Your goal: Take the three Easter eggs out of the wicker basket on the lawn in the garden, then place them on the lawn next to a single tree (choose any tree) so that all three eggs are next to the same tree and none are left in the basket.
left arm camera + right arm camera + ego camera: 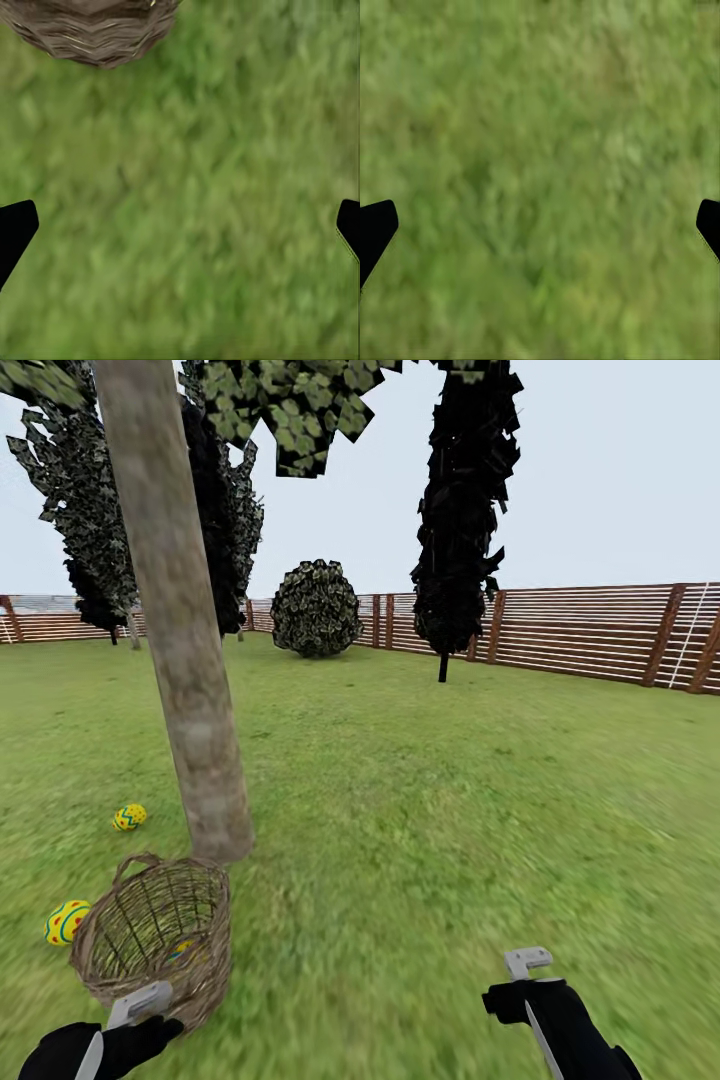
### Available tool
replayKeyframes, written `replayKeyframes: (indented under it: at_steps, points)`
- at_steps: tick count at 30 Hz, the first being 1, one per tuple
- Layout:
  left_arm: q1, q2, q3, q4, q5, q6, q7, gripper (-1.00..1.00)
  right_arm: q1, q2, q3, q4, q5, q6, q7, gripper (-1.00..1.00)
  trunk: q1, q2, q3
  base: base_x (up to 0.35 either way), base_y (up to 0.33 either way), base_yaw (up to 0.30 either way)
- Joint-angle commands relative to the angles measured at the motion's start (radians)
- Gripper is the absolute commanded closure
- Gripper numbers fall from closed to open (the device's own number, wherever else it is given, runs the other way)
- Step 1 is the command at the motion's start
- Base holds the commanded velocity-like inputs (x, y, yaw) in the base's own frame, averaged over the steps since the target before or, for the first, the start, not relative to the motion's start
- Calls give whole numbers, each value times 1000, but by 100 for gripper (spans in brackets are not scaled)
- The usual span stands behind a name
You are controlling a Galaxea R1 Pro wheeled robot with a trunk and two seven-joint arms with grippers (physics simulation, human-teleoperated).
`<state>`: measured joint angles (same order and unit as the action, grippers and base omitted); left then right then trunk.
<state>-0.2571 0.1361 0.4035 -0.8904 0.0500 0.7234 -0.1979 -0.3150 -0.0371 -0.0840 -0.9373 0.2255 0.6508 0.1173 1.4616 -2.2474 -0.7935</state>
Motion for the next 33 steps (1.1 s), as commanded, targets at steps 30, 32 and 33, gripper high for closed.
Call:
replayKeyframes:
  at_steps: [30,32,33]
  points:
    - [-1,-7,-2,5,-1,9,0,-100,0,2,-2,0,11,4,9,-100,-15,28,11,262,0,0]
    - [-1,-7,-2,8,-2,9,0,-100,0,2,-2,0,11,4,9,-100,-23,42,18,0,0,0]
    - [-1,-7,-2,8,-2,9,0,-100,0,2,-2,0,11,4,9,-100,-26,49,21,0,0,0]
